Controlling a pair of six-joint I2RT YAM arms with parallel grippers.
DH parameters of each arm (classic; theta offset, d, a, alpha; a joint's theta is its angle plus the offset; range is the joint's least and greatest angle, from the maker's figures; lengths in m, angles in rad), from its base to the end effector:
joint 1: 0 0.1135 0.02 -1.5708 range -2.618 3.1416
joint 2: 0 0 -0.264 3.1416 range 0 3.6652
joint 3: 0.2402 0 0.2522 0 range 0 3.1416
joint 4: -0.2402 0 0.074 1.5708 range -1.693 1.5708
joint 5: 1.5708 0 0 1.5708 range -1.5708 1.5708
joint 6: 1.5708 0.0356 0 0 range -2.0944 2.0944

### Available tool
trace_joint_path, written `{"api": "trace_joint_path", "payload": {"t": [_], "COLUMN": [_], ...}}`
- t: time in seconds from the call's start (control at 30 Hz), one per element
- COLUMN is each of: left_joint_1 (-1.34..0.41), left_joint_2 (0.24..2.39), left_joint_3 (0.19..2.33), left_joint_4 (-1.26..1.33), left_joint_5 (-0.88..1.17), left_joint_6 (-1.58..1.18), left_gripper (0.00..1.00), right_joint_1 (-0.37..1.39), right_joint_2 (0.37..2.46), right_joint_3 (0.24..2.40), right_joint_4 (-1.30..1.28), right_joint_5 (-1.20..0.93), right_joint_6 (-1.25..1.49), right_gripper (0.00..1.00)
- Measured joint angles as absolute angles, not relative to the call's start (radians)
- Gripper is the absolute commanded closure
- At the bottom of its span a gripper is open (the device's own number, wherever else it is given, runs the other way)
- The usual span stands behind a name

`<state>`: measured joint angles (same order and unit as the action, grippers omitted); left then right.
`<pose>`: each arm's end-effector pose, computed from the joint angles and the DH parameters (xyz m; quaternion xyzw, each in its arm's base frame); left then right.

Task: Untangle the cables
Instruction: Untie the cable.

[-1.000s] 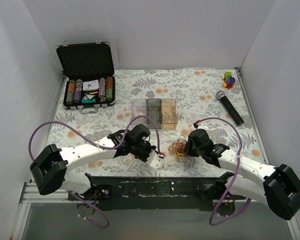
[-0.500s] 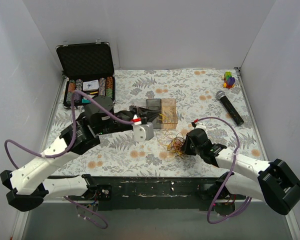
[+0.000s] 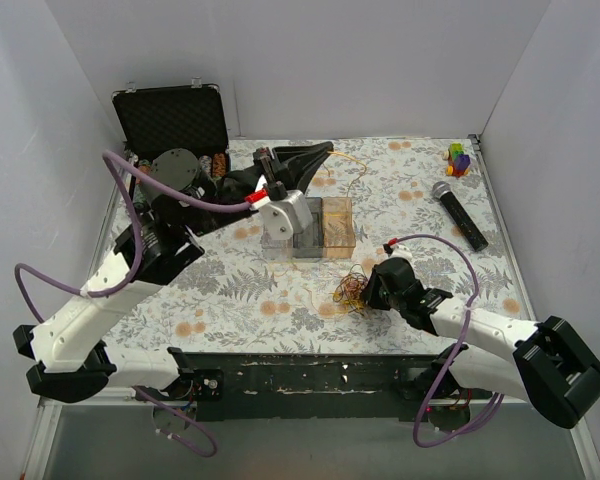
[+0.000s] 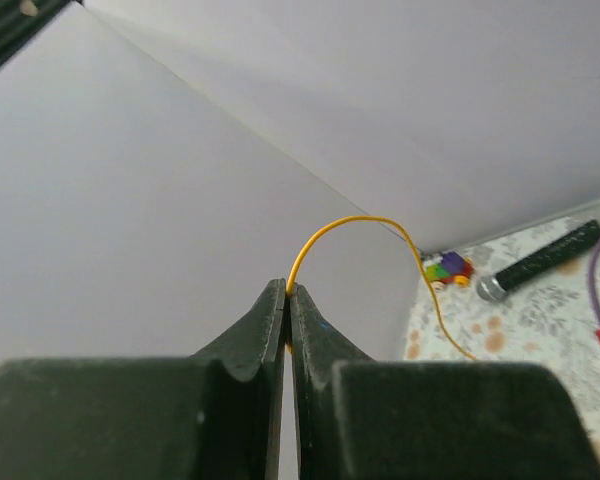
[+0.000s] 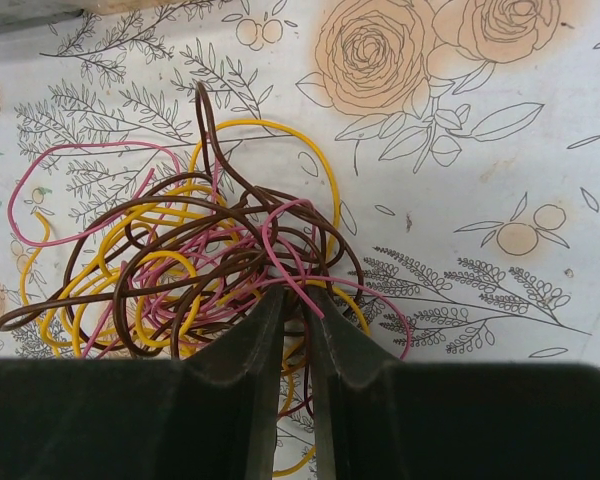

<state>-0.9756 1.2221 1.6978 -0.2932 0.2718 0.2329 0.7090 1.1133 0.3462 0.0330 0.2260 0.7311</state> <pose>0.1191 -0.1930 0.5468 0.4458 0.4624 -0.3571 0.6782 0.1586 0.1255 0.1507 0.0558 0.9074 0.1887 0.3714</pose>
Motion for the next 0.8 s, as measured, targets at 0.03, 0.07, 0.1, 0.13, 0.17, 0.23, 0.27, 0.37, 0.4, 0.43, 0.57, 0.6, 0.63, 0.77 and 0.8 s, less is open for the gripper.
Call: {"api": "trace_joint_path", "payload": {"t": [0.03,0.07,0.1,0.13,0.17,0.23,0.27,0.37,0.4,0.43,0.57,0.6,0.63,0.77,0.8], "left_joint_1": [-0.976,-0.976,-0.976,-0.976,-0.976,-0.976,-0.976,-0.976,-0.976,-0.975,-0.963,-0.956,-0.945,-0.885,-0.871], "left_joint_2": [1.227,1.228,1.229,1.228,1.227,1.225,1.224,1.224,1.225,1.227,1.245,1.251,1.258,1.285,1.287], "left_joint_3": [1.702,1.7,1.692,1.681,1.666,1.621,1.594,1.507,1.478,1.449,1.352,1.332,1.312,1.257,1.246], "left_joint_4": [-0.269,-0.249,-0.227,-0.205,-0.184,-0.141,-0.12,-0.068,-0.047,-0.019,0.095,0.125,0.151,0.221,0.236], "left_joint_5": [0.268,0.263,0.257,0.25,0.242,0.224,0.215,0.181,0.167,0.15,0.082,0.064,0.05,0.018,0.015], "left_joint_6": [0.25,0.265,0.28,0.295,0.308,0.334,0.344,0.364,0.37,0.373,0.382,0.382,0.381,0.361,0.354], "left_gripper": [1.0,1.0,1.0,1.0,1.0,1.0,1.0,1.0,1.0,1.0,1.0,1.0,1.0,1.0,1.0], "right_joint_1": [0.709,0.71,0.71,0.712,0.713,0.715,0.716,0.717,0.717,0.717,0.719,0.719,0.719,0.719,0.719], "right_joint_2": [1.112,1.111,1.11,1.107,1.105,1.099,1.093,1.08,1.078,1.077,1.073,1.072,1.07,1.063,1.063], "right_joint_3": [0.345,0.345,0.345,0.343,0.343,0.34,0.336,0.329,0.329,0.329,0.325,0.324,0.323,0.317,0.317], "right_joint_4": [0.033,0.033,0.033,0.031,0.03,0.026,0.026,0.023,0.019,0.018,0.017,0.018,0.018,0.019,0.019], "right_joint_5": [0.226,0.226,0.226,0.226,0.226,0.226,0.225,0.225,0.225,0.225,0.226,0.226,0.226,0.226,0.226], "right_joint_6": [0.731,0.731,0.731,0.732,0.732,0.734,0.735,0.736,0.737,0.737,0.737,0.737,0.737,0.738,0.738], "right_gripper": [0.77,0.77,0.77,0.77,0.77,0.77,0.77,0.77,0.77,0.77,0.78,0.78,0.78,0.78,0.78]}}
